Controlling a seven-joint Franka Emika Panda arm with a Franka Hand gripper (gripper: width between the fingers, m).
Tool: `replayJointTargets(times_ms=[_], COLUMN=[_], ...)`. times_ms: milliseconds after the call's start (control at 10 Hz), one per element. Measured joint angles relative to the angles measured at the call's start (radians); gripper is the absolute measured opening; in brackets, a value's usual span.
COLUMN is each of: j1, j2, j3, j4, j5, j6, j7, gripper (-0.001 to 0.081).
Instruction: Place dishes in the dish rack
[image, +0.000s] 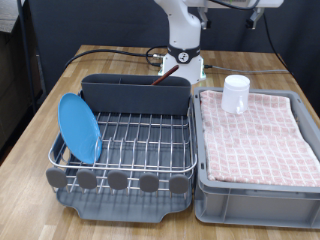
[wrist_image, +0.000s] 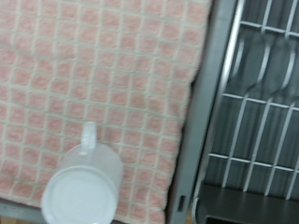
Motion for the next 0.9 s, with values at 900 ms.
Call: replayJointTargets(times_ms=[900], j1=[0.027], j2=[-0.020], j3=[0.088], j4=[-0.070], j5=[0.092], j6=[-0.054], j7=[0.141], gripper=[0.0802])
